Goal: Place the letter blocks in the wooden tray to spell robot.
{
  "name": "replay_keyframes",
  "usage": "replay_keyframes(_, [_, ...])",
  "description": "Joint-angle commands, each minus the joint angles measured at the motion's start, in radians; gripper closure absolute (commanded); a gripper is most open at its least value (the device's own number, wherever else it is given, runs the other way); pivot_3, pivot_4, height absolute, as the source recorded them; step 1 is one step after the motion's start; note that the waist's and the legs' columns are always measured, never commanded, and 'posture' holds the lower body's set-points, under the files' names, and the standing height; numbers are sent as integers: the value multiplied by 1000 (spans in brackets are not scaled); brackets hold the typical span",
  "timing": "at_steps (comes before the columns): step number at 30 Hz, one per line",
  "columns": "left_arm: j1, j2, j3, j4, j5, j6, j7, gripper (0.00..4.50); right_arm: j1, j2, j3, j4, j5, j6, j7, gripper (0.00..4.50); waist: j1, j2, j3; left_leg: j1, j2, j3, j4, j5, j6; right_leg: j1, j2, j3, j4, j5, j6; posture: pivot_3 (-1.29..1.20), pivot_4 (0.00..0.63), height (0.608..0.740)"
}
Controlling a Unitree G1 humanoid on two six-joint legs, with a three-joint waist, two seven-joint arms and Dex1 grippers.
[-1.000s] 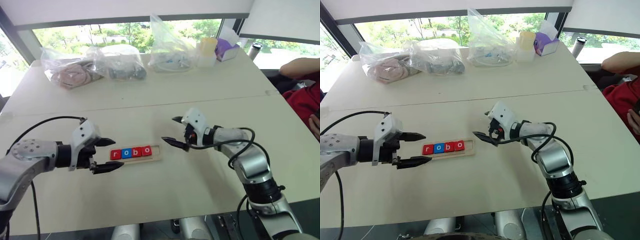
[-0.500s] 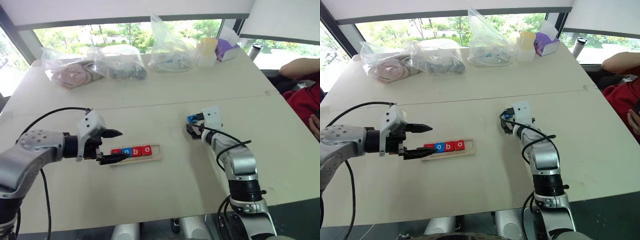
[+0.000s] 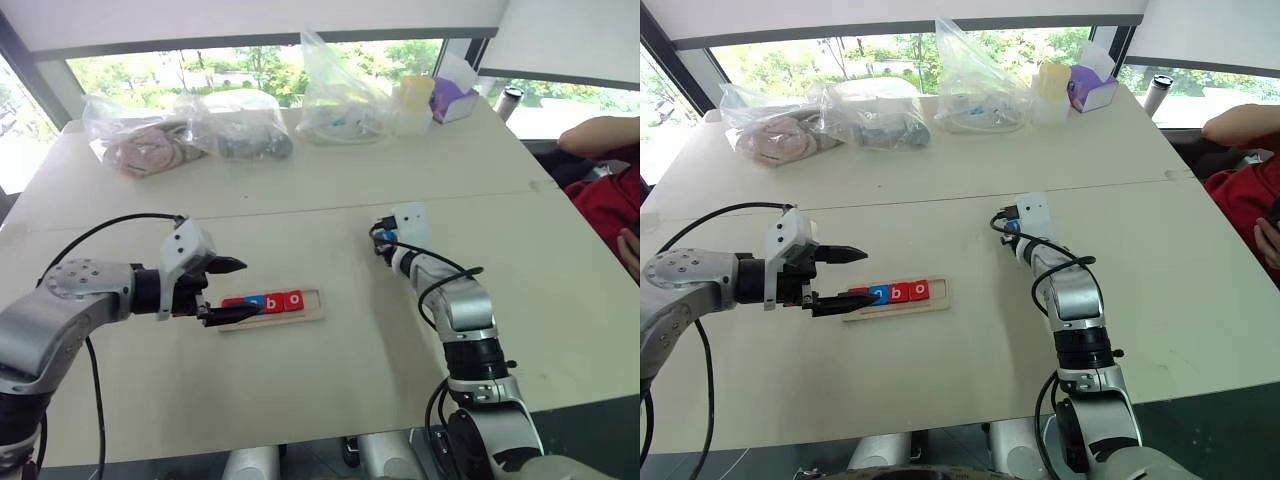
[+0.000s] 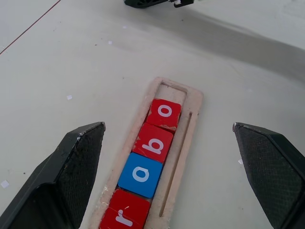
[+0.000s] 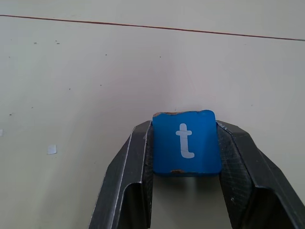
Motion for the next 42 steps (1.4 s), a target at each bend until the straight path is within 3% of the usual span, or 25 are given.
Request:
replay_keyframes(1, [-22,-5,18,-16,-11,-15,-4,0,50,3,-34,-282,36,203,-11,3273,3,0,0,-1,0,-1,0,0,0,0,0,0,0,0,1,0,150,740])
replay_keyframes(4, [-61,-47,15,-1,-37,-19,-2,0,116,42,-67,-543,49,475,-34,3273,6,0,0,-2,0,-2,0,0,0,0,-1,-1,0,-1,3,0,150,740])
replay_keyframes(7, [-125,-112,7,6,-97,4,-2,0,118,156,-97,-655,35,670,-78,3273,2,-1,-1,-1,0,-1,0,0,0,0,-2,-1,0,-2,3,0,150,740])
replay_keyframes(12, [-157,-105,-70,7,-84,0,-71,0,156,258,-112,-633,46,715,-99,3273,0,0,-1,1,0,-2,0,0,0,0,0,-1,0,-4,1,0,150,740])
replay_keyframes(14, [-170,-103,-99,21,-70,-15,-100,0,171,233,-87,-591,30,693,-115,3273,-1,0,-1,0,0,-2,0,0,0,0,0,-1,0,-4,1,0,150,740])
replay_keyframes(21, [-196,-108,-166,65,2,-68,-140,0,113,215,-80,-581,32,712,-124,12,-1,-1,-1,1,0,-1,0,0,0,1,-1,-1,-1,-4,1,0,150,740])
replay_keyframes(26, [-182,-97,-170,75,26,-89,-167,0,16,124,-164,-626,83,697,-37,12,1,0,-1,-1,-1,-1,0,0,0,0,-1,-1,-2,-4,1,0,150,740])
replay_keyframes(29, [-172,-72,-160,66,12,-84,-206,0,9,-194,-170,-601,268,477,332,12,1,1,1,-2,-1,-1,0,0,0,0,-1,-1,-4,-4,1,0,150,740])
replay_keyframes(33, [-157,-23,-173,12,-8,-77,-275,0,138,-568,-105,-452,360,-28,872,12,0,0,1,-1,-1,-1,-4,-3,5,4,0,-2,-12,-5,5,0,150,740])
replay_keyframes(37, [-133,-2,-162,-45,-25,-67,-280,0,110,-688,45,-115,233,-438,1061,12,-9,0,1,0,0,2,-3,-5,9,5,1,0,-14,-4,8,0,150,740])
replay_keyframes(42, [-85,5,-129,-98,-50,-36,-234,0,18,-676,166,161,139,-778,1179,12,-7,-1,2,0,0,2,-2,-5,9,4,1,0,-13,-4,7,0,150,740])
